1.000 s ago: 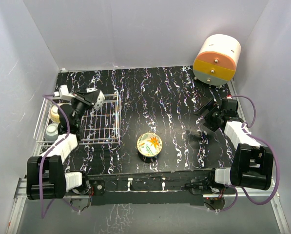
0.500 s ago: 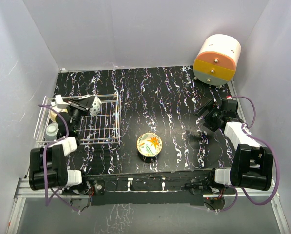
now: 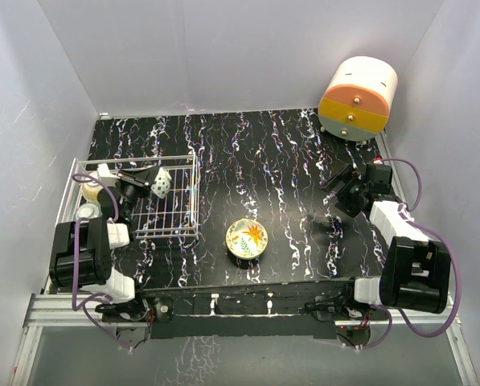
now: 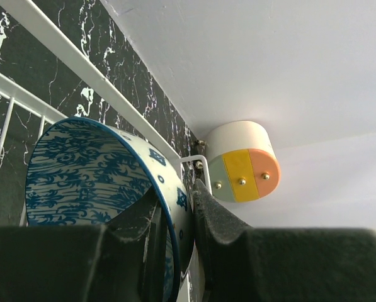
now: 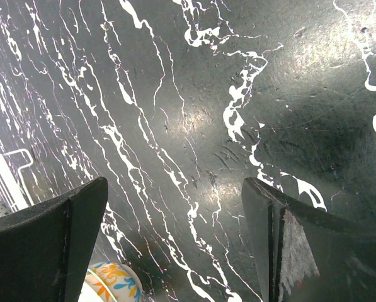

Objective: Load the bowls into the dish rack

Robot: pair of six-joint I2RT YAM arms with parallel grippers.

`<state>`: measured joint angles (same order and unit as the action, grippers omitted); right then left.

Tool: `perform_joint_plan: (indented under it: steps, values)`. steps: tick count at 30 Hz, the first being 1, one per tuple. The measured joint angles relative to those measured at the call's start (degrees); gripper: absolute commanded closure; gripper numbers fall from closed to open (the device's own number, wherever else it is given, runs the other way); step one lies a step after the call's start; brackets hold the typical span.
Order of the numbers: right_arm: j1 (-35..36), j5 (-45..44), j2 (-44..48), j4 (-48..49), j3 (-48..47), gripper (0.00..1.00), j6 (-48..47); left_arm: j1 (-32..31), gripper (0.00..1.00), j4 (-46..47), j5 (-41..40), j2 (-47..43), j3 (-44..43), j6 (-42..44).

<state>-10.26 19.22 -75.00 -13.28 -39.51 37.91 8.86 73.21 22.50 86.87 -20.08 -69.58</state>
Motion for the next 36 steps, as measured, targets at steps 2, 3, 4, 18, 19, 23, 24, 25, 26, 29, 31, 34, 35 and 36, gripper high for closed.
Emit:
perform_joint_plan:
  steps: [2, 3, 4, 18, 19, 23, 24, 25, 26, 29, 31, 34, 35, 36]
  values:
    - [0.0, 0.0, -0.2, 0.1, 0.0, 0.10, 0.0, 0.1, 1.00, -0.5, -0.1, -0.8, 0.4, 0.4]
    - [0.0, 0.0, -0.3, 0.1, 0.0, 0.10, 0.0, 0.3, 0.94, -0.5, -0.2, -1.1, 0.8, 0.4]
    - [0.0, 0.0, -0.4, 0.2, 0.0, 0.10, 0.0, 0.5, 0.87, -0.5, -0.2, -1.4, 1.1, 0.4]
    - [0.0, 0.0, -1.8, 0.5, 0.0, 0.10, -0.2, 4.1, 0.32, -6.6, -3.4, -4.5, 4.8, 1.4]
    - [0.0, 0.0, -1.8, 0.5, 0.0, 0.10, -0.2, 4.2, 0.31, -7.7, -3.7, -4.8, 5.0, 1.5]
    - [0.0, 0.0, -1.8, 0.5, 0.0, 0.10, -0.2, 4.6, 0.24, -15.7, -5.3, -9.4, 4.9, 3.2]
    - [0.0, 0.0, -1.8, 0.5, 0.0, 0.10, -0.2, 4.7, 0.23, -18.8, -5.6, -11.1, 4.7, 4.0]
    - [0.0, 0.0, -1.8, 0.5, 0.0, 0.10, -0.2, 4.8, 0.21, -22.7, -6.3, -13.2, 4.1, 4.9]
    - [0.0, -0.1, -1.8, 0.5, 0.0, 0.10, -0.2, 4.8, 0.20, -25.3, -6.8, -14.5, 3.6, 5.6]
    - [0.0, -0.1, -1.8, 0.6, 0.0, 0.10, -0.2, 4.9, 0.17, -36.5, -8.4, -18.4, -0.6, 8.4]
    - [0.0, 0.0, -1.8, 0.8, 0.0, 0.10, -0.2, 4.9, 0.15, -42.9, -9.3, -19.5, -4.3, 10.3]
    - [0.0, 0.0, -1.8, 1.3, 0.1, 0.10, -0.2, 4.9, 0.13, -51.6, -10.2, -19.5, -9.6, 12.7]
    - [0.0, 0.0, -1.8, 1.4, 0.2, 0.10, -0.2, 4.9, 0.12, -54.5, -10.6, -19.5, -11.4, 13.6]
    - [0.0, 0.0, -1.8, 1.6, 0.4, 0.10, -0.2, 4.9, 0.12, -57.5, -11.1, -19.5, -13.0, 14.3]
